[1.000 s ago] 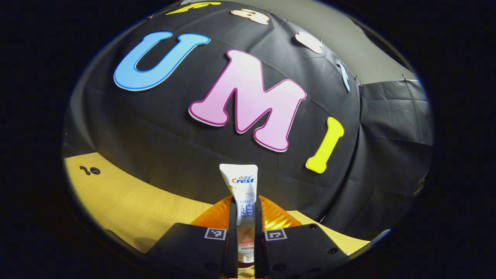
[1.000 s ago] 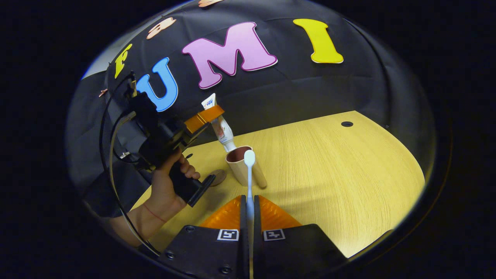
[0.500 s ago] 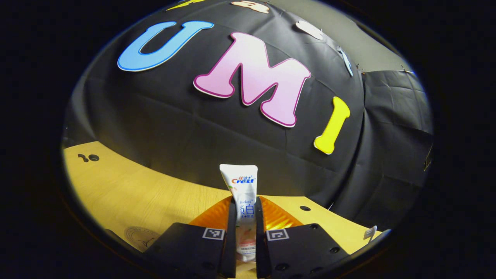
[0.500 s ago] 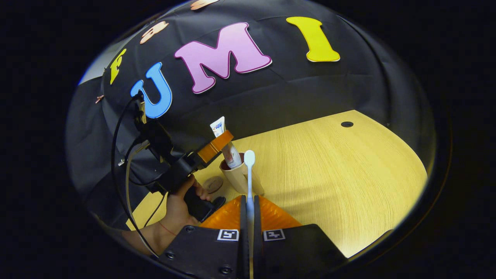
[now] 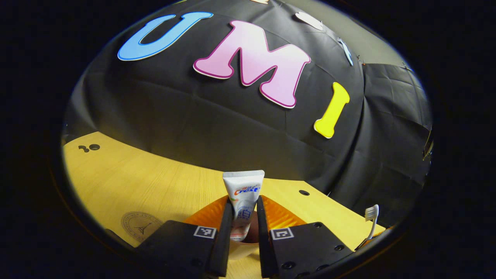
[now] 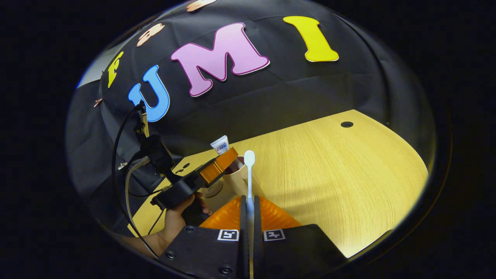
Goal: Put the toothbrush and toothpaste on the desktop into the cup, then pick up the cup and place it on the coaster on the desktop.
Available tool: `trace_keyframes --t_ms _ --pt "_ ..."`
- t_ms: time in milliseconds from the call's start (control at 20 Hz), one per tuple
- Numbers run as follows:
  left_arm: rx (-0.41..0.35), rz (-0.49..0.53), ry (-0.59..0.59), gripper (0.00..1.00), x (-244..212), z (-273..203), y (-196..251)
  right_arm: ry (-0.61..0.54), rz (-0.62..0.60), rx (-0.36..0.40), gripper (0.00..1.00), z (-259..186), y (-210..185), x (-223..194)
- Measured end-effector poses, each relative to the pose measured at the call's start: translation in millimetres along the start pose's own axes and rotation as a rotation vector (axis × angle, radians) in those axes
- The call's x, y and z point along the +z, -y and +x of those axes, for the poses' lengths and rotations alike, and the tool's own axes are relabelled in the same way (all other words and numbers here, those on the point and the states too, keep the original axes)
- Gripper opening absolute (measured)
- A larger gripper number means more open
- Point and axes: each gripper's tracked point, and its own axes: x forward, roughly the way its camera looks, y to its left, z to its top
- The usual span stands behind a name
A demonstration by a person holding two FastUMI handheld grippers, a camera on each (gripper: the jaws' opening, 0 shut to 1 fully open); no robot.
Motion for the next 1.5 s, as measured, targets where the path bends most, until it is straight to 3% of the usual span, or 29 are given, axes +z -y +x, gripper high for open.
trace_keyframes --t_ms 100,150,250,300,500,800,1050,1300,1500 --pt "-0.002 0.018 0.017 0.53 4.7 -6.4 5.0 0.007 0.005 0.004 0.08 -0.3 -1.9 4.6" --pt "0.006 0.039 0.021 0.48 6.5 -8.4 4.4 0.016 0.013 0.008 0.08 -0.9 -2.7 8.1" --pt "0.013 0.085 0.021 0.66 10.3 -13.7 5.7 0.039 0.039 0.025 0.08 -0.5 -8.1 20.8" --pt "0.012 0.103 0.023 0.59 13.8 -19.3 6.7 0.054 0.051 0.032 0.08 1.0 -10.0 27.8" --pt "0.026 0.132 0.043 0.63 28.7 -47.1 1.7 0.124 0.073 0.076 0.08 13.6 -21.5 56.8" --pt "0.071 0.049 0.006 0.63 24.5 -98.4 -15.1 0.241 0.156 0.138 0.08 56.7 -33.8 103.4" --pt "0.137 0.027 -0.069 0.63 -4.4 -131.9 -36.4 0.338 0.223 0.132 0.08 88.7 -29.9 128.4" --pt "0.15 -0.003 -0.138 0.63 -28.8 -157.1 -39.0 0.403 0.223 0.119 0.08 111.3 -28.8 146.8" --pt "0.16 0.021 -0.162 0.63 -33.3 -169.9 -43.7 0.405 0.217 0.1 0.08 130.5 -24.6 138.8"
